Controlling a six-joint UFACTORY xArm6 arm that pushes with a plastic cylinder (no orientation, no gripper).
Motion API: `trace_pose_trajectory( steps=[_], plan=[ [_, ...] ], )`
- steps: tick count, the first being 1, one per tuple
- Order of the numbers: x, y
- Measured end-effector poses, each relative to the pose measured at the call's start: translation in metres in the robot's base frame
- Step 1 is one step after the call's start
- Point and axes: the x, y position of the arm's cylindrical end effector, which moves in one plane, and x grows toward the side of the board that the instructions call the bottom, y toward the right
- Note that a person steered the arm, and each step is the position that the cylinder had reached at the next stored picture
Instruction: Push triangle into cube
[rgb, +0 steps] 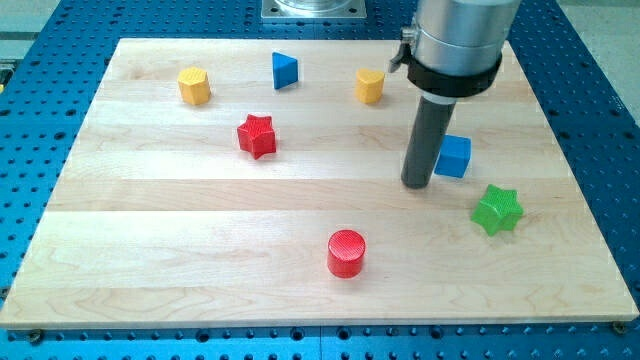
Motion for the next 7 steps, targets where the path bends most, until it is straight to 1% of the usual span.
trace_pose_trajectory(
  steps=[1, 2, 3, 5, 6, 7],
  plan=[
    [-0.029, 0.03],
    [-0.039, 0.066],
    [-0.041, 0.075],
    [-0.044, -0.159],
    [-0.085, -0.134],
    [-0.115, -0.135]
  ],
)
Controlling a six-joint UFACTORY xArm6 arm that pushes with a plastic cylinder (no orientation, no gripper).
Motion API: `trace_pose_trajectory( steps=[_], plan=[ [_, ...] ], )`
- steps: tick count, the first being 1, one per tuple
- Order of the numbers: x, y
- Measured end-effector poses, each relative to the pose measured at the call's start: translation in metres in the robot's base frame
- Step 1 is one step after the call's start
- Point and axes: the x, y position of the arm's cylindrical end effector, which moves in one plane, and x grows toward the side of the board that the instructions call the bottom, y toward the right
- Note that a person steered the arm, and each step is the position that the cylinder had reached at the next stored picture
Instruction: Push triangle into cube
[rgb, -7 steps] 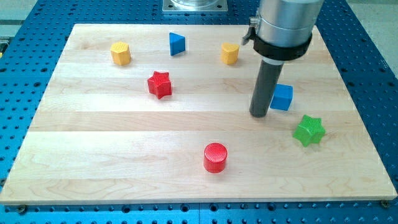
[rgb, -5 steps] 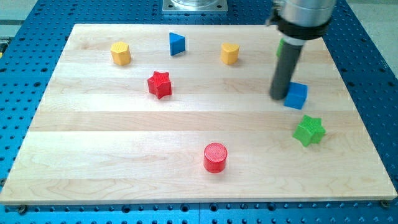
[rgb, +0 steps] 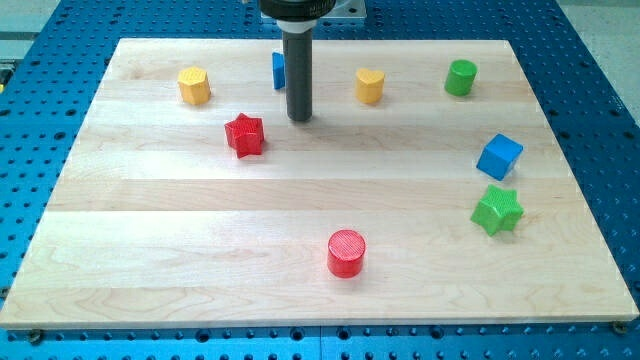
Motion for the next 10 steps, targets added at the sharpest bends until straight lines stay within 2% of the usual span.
trace_pose_trajectory(
  steps=[1, 2, 4, 5, 6, 7, 8, 9, 10],
  plan=[
    [-0.033, 0.009],
    [-0.06, -0.012],
    [-0.067, -0.07],
    [-0.077, -0.076],
    [-0.098, -0.076],
    [-0.097, -0.024],
    [-0.14, -0.022],
    [-0.146, -0.082],
    [-0.132, -0.15]
  ],
)
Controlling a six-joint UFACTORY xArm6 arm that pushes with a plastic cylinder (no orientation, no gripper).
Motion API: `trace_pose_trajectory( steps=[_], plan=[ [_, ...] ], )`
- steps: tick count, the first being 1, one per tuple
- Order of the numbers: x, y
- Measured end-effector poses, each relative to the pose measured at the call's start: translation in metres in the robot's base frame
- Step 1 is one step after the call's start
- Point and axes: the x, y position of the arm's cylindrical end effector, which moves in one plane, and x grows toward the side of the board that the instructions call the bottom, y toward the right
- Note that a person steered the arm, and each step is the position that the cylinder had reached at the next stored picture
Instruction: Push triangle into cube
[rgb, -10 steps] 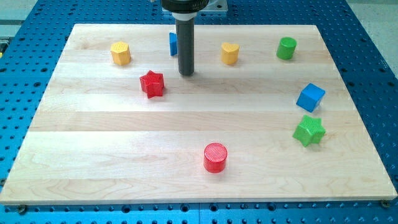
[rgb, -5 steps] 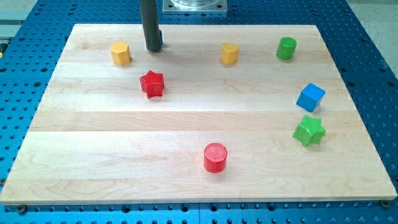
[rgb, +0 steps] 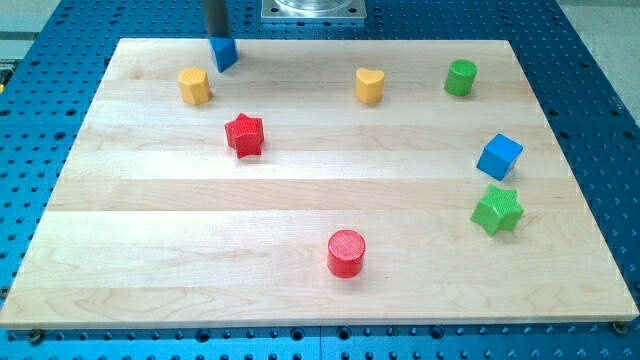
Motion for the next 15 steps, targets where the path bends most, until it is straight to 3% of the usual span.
trace_pose_trajectory(
  steps=[1, 3, 4, 5, 6, 7, 9, 10, 11, 12, 13, 15],
  plan=[
    [-0.007, -0.047],
    [0.018, 0.101],
    [0.02, 0.099],
    [-0.015, 0.056],
    [0.038, 0.067],
    [0.099, 0.154],
    [0.118, 0.103],
    [0.186, 0.161],
    [0.195, 0.207],
    [0.181, 0.147],
    [0.143, 0.161],
    [0.219, 0.329]
  ],
)
